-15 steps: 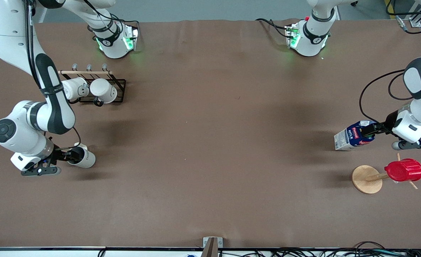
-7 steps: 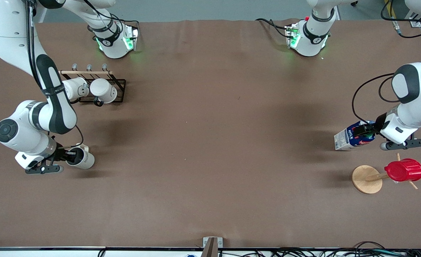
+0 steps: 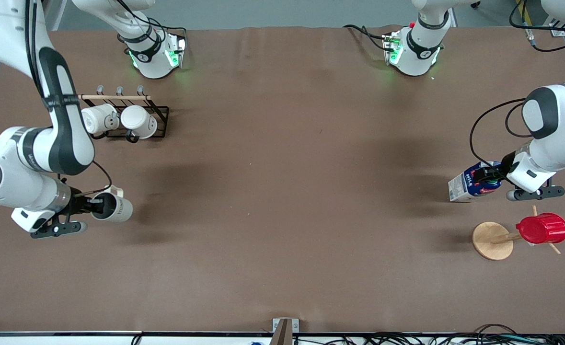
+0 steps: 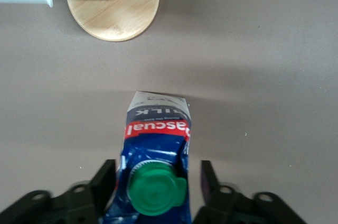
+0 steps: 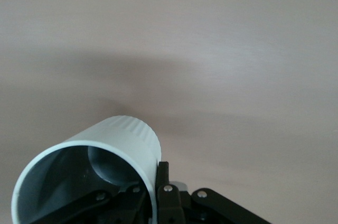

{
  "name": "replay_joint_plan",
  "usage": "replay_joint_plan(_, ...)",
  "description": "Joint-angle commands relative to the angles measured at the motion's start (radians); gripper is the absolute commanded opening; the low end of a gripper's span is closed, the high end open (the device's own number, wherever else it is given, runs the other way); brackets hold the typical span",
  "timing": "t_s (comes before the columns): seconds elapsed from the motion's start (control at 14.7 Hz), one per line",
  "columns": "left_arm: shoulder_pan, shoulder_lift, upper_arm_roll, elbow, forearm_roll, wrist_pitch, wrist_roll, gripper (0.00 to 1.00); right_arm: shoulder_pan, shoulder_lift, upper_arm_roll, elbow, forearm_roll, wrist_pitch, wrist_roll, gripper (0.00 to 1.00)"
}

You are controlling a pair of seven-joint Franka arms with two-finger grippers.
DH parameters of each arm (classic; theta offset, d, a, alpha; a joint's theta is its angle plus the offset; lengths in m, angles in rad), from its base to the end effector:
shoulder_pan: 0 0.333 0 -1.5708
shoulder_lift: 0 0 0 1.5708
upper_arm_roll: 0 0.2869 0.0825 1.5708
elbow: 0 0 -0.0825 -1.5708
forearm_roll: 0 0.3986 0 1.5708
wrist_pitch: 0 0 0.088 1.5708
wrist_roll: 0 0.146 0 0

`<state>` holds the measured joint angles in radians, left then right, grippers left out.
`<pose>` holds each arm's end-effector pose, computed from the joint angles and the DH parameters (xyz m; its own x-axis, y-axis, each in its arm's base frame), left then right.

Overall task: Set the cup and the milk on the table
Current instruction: 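Carry the carton and the white mug toward the table middle with both grippers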

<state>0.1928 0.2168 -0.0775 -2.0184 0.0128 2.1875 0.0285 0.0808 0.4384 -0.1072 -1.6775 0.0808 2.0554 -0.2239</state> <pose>0.5840 0.0684 0.2650 0.9957 0.0802 -0.0468 0.0807 -0.9967 0.0079 0.6594 -0.0064 0.2720 0.9847 0.1665 -0.0511 0.1648 -0.9857 -0.0360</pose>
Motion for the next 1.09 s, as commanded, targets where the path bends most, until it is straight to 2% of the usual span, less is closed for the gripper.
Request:
replay_joint_plan(0.0,0.007,-0.014,-0.004,-0.01,0.006,0.017,0.024,0.21,0.013,-0.041,0.127,-0.002,-0.006,-0.035,0.209,0.0)
replay_joint_plan(0.07,0.005,-0.023,-0.004,-0.01,0.007,0.015,0.025,0.13,0.016,-0.041,0.176,-0.004,-0.01,-0.035,0.31,0.0)
replay_joint_plan(0.27,0.002,-0.06,-0.005,-0.005,0.01,-0.006,0.041,0.07,0.054,-0.032,0.305,-0.008,-0.064,-0.014,0.571,0.0)
replay_joint_plan(0.41,-0.007,-0.083,-0.013,0.003,0.012,-0.012,0.041,0.04,0.076,-0.003,0.409,-0.008,-0.151,0.064,0.783,0.0)
replay_joint_plan(0.54,-0.004,-0.088,-0.073,0.021,0.012,-0.012,0.039,0.02,0.098,0.067,0.502,-0.004,-0.257,0.133,0.991,0.0)
replay_joint_plan(0.75,-0.006,-0.099,-0.129,0.061,0.012,-0.014,-0.002,0.0,0.125,0.164,0.573,-0.001,-0.456,0.198,1.236,0.0)
replay_joint_plan(0.88,-0.007,-0.099,-0.18,0.093,0.012,-0.064,-0.007,0.02,0.131,0.203,0.618,0.002,-0.507,0.215,1.317,0.0)
replay_joint_plan(1.02,-0.01,-0.082,-0.235,0.144,0.012,-0.148,-0.034,0.01,0.138,0.218,0.62,0.001,-0.533,0.255,1.334,0.01)
